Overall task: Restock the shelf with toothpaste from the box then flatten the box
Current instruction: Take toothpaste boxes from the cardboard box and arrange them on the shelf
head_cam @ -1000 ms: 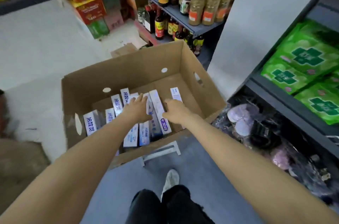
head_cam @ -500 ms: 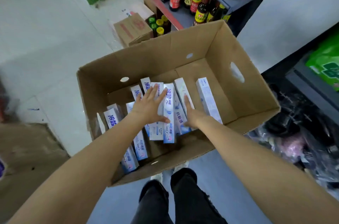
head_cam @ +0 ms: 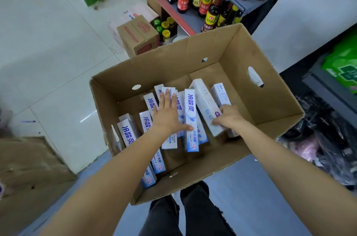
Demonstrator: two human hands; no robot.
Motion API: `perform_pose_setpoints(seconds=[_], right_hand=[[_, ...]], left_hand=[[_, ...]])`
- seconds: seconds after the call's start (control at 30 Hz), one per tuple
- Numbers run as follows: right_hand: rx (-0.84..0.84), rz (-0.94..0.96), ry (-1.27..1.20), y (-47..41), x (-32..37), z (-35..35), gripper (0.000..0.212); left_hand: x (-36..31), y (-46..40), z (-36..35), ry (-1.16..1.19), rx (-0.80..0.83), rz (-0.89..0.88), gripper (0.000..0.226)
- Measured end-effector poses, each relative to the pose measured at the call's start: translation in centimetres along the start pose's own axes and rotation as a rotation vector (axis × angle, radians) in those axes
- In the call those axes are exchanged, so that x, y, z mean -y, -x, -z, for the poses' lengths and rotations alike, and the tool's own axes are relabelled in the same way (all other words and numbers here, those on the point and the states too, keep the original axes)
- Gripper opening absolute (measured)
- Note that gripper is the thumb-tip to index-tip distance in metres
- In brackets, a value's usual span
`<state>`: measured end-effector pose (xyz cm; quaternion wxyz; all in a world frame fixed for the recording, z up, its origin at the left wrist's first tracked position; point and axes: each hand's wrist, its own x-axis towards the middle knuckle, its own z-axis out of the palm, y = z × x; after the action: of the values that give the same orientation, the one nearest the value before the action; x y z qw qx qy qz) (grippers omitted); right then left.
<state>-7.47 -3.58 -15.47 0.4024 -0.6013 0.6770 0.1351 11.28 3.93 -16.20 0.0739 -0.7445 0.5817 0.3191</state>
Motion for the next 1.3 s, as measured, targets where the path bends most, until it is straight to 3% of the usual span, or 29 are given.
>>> perform_pose_setpoints(seconds=[0.1,0.3,0.53,0.63,0.77,0.83,0.87,0.93,1.03,1.13,1.3], right_hand=[[-0.131,-0.033,0.185,-0.4,0.0,0.3,0.046],[0.119,-0.041,0.198,-1.7,-1.5,-1.0,0.037],[0.029,0.069,-0.116,-0.1,0.8,0.1,0.023],[0.039,0.078,-0.444,1.7,1.8,1.1,0.019],[0.104,0.155,-0.763,5.5,2.9,2.9,0.022],[0.158,0.208,-0.830,7.4,3.0,3.9,0.027],[0.161,0.236,-0.836,8.2,2.9,4.4,0.028],[0.131,0.293,-0.835,9.8,2.8,5.6,0.029],[0.002,0.375,-0.821,12.2,1.8,7.8,0.028],[-0.171,0.431,-0.784,15.0,-0.7,10.6,0.027],[-0.502,0.521,-0.997,20.0,-9.6,15.4,0.010]], left_hand=[[-0.4,-0.1,0.7,-0.058,0.022,0.023,0.130],[-1.4,-0.6,0.7,-0.095,0.033,0.053,0.133],[-1.2,-0.1,1.3,-0.152,0.024,0.033,0.131],[-1.0,-0.1,1.9,-0.132,0.022,0.026,0.126],[-1.2,-0.1,4.7,0.149,-0.089,0.010,0.089],[-2.6,0.3,7.1,0.493,-0.109,-0.035,0.054],[-3.7,0.5,8.2,0.699,-0.036,-0.040,0.039],[-6.5,1.5,10.2,1.027,0.126,-0.077,0.043],[-10.4,2.8,11.6,1.187,0.166,-0.193,0.076],[-15.2,4.8,12.8,1.200,0.125,-0.336,0.042],[-25.5,8.5,13.3,1.325,0.203,-0.426,0.028]])
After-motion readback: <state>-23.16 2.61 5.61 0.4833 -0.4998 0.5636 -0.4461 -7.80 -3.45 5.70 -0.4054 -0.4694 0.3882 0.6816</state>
